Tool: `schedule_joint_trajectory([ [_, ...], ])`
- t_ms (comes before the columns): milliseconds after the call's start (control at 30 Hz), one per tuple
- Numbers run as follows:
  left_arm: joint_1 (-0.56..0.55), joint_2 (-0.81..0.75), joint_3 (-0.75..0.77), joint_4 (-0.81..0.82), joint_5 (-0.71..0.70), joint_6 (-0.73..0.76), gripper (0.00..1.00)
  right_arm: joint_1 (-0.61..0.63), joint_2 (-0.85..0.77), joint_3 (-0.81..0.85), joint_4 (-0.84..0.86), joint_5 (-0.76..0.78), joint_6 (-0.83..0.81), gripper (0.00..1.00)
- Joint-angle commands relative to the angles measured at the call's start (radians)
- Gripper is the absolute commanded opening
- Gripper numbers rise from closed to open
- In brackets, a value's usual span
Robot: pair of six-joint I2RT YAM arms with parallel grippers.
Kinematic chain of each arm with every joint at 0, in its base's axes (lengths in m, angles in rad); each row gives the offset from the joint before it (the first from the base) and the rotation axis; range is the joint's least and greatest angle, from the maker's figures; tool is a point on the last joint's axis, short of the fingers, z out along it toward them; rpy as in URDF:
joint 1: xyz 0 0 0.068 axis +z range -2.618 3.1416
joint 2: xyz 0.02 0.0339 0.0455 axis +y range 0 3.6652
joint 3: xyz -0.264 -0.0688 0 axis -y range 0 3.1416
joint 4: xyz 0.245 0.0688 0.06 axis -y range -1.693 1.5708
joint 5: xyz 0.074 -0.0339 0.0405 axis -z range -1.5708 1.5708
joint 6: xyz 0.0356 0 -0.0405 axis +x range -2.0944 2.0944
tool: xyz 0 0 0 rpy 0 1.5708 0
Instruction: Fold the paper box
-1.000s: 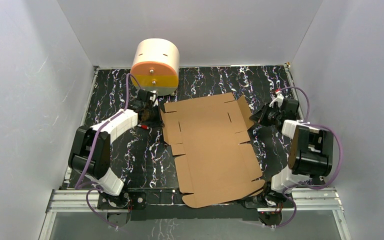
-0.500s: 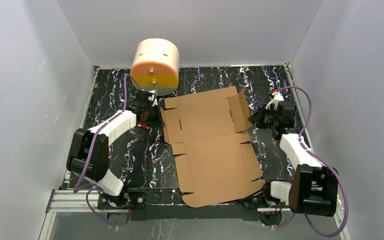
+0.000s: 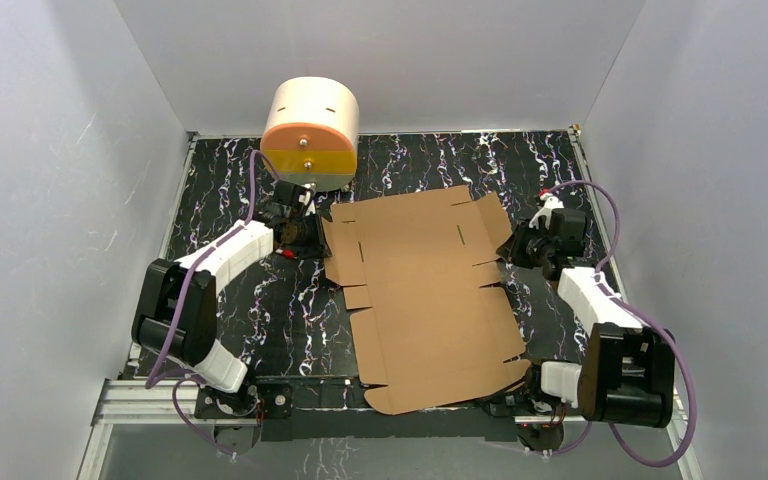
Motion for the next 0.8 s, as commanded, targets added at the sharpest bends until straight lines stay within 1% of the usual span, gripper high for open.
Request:
schedule_joint_trajectory([
  [0,-0.002,-0.041,0.06,-0.036,-0.007,0.004,0.19,0.004,0.031,0.032,-0.001,-0.028,-0.026,0.24],
  [33,-0.002,-0.04,0.069,-0.04,-0.004,0.002,0.21,0.003,0.041,0.04,-0.008,-0.037,-0.03,0.24],
  [133,-0.003,-0.05,0.092,-0.049,-0.027,0.002,0.31,0.005,0.048,0.072,-0.043,-0.052,-0.05,0.27],
  [167,-0.003,-0.054,0.1,-0.051,-0.041,0.004,0.33,0.005,0.044,0.08,-0.062,-0.049,-0.058,0.31],
  [300,0.006,-0.051,0.143,-0.069,-0.104,0.017,0.42,0.005,0.013,0.105,-0.066,-0.029,-0.068,0.53],
  [400,0.026,-0.036,0.153,-0.07,-0.117,0.018,0.46,0.006,0.022,0.125,-0.018,-0.027,-0.057,0.64],
  [500,0.052,-0.029,0.14,-0.054,-0.102,0.016,0.49,0.003,0.074,0.172,0.0,0.006,-0.072,0.73],
  [600,0.087,-0.018,0.128,-0.03,-0.079,0.017,0.52,-0.015,0.157,0.24,0.011,0.027,-0.096,0.78],
  [767,0.132,0.019,0.122,0.009,0.004,0.011,0.54,-0.059,0.325,0.354,0.05,-0.052,-0.113,0.79],
])
